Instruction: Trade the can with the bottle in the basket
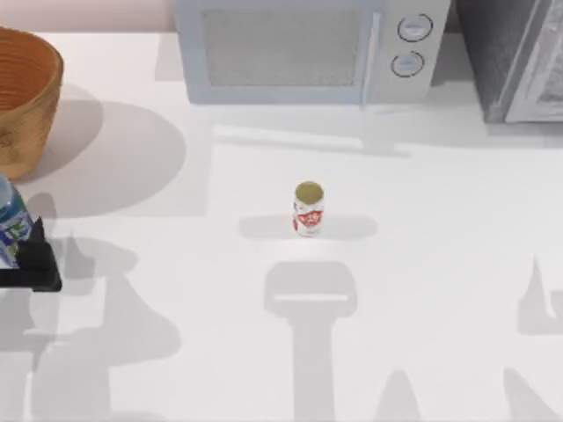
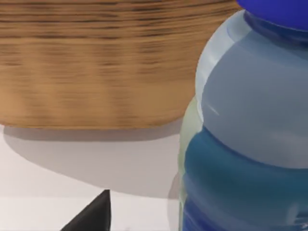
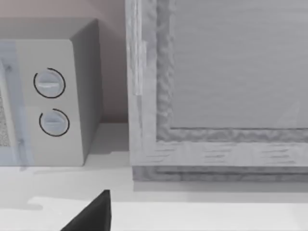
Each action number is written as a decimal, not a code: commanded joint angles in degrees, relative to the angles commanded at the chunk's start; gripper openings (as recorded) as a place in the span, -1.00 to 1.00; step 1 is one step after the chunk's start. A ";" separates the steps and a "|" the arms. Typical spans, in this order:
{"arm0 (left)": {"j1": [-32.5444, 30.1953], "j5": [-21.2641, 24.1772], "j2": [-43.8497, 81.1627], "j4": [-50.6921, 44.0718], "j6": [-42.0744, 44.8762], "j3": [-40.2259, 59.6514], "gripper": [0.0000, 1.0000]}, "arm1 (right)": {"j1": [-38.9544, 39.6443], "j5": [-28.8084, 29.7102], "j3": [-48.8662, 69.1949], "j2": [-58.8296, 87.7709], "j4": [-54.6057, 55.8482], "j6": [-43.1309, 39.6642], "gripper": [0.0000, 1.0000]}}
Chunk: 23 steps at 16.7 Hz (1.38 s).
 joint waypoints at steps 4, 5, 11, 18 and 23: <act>-1.36 -1.18 7.30 0.87 -0.39 6.51 1.00 | 0.00 0.00 0.00 0.00 0.00 0.00 1.00; -1.66 -1.44 8.83 1.00 -0.47 7.91 1.00 | 0.00 0.00 0.00 0.00 0.00 0.00 1.00; -2.04 -1.78 10.74 1.14 -0.59 9.72 1.00 | 0.00 0.00 0.00 0.00 0.00 0.00 1.00; -2.04 -1.78 10.74 1.14 -0.59 9.72 -0.06 | 0.00 0.00 0.00 0.00 0.00 0.00 1.00; -2.04 -1.78 10.74 1.14 -0.59 9.72 -0.81 | 0.00 0.00 0.00 0.00 0.00 0.00 1.00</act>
